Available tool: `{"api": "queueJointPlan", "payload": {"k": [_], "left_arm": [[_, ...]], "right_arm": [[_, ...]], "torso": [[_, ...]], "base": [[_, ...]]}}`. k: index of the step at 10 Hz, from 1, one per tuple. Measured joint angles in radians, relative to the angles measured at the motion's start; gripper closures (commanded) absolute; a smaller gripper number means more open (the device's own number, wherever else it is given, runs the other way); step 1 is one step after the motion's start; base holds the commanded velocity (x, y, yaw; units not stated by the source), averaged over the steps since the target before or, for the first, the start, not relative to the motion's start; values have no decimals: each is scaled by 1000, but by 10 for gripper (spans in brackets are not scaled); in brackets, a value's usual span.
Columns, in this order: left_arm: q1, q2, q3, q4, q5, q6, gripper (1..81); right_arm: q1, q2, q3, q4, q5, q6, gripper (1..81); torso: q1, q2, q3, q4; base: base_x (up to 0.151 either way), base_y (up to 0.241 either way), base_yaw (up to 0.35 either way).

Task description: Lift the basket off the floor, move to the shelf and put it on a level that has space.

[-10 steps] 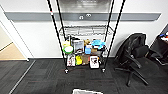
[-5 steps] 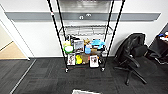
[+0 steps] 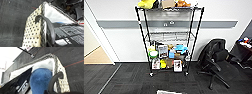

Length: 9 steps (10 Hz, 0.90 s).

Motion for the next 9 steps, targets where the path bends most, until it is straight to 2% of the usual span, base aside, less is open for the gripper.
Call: {"api": "queueJointPlan", "payload": {"k": [3, 5, 6, 9], "left_arm": [[72, -7, -2, 0, -17, 0, 811], [93, -23, 17, -6, -59, 0, 811], [100, -21, 24, -7, -88, 1, 811], [127, -2, 31, -7, -117, 4, 811]], "right_arm": [[-51, -12, 15, -1, 0, -3, 811], [-62, -33, 50, -1, 8, -2, 811], [-63, -50, 68, -1, 25, -3, 811], [-72, -76, 76, -1, 50, -4, 811]], "torso": [[-69, 104, 80, 0], [-109, 162, 121, 0], [-126, 188, 128, 0], [-192, 288, 133, 0]], "base": [[0, 0, 0], [0, 0, 0], [0, 0, 0], [0, 0, 0]]}}
